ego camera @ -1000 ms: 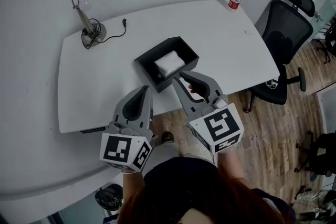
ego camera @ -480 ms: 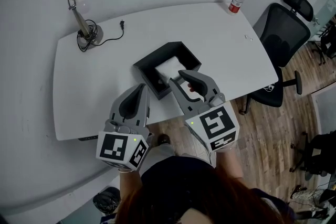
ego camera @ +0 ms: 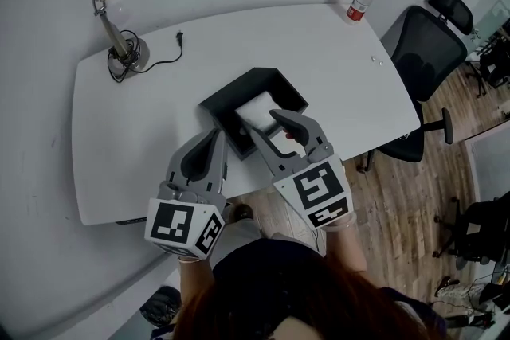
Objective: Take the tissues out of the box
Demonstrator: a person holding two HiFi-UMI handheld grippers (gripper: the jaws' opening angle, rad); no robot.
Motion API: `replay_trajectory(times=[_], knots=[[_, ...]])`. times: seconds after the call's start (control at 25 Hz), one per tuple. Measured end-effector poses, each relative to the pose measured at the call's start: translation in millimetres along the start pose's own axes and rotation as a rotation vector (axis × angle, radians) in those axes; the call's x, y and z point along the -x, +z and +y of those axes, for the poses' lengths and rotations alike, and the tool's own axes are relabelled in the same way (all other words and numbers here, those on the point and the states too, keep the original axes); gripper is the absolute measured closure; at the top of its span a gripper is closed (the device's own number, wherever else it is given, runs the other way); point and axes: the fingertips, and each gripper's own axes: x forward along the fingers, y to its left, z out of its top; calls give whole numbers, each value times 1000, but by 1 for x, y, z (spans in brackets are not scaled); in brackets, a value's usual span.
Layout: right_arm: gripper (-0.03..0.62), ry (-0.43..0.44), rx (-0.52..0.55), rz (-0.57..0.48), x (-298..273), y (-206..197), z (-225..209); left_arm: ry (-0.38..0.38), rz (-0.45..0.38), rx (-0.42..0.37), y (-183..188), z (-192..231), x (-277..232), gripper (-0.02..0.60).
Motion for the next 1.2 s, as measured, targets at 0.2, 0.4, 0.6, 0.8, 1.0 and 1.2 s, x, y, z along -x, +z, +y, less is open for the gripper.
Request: replay_trajectory(times=[0.2,0.4,0.6,0.8,1.0,1.2], knots=[[404,-10,10,51,-15,-11,-5,-8,17,18,-6,10,-9,560],[381,-6,14,122,-32,-25,-10,-13,35,33,-13,20,-18,560],[370,13,7,181,-45,-39,-13,-8,56,47,-19,30,-25,560],[361,33,3,245,-58,-51,-14,-8,72,56,-24,36,-31,560],[350,53,-1,320,-67,-64,-12,-12,84,66,-28,40,-35,560],[339,58,37,408,-75,-74,-14,-9,90,78,-31,44,-37,560]])
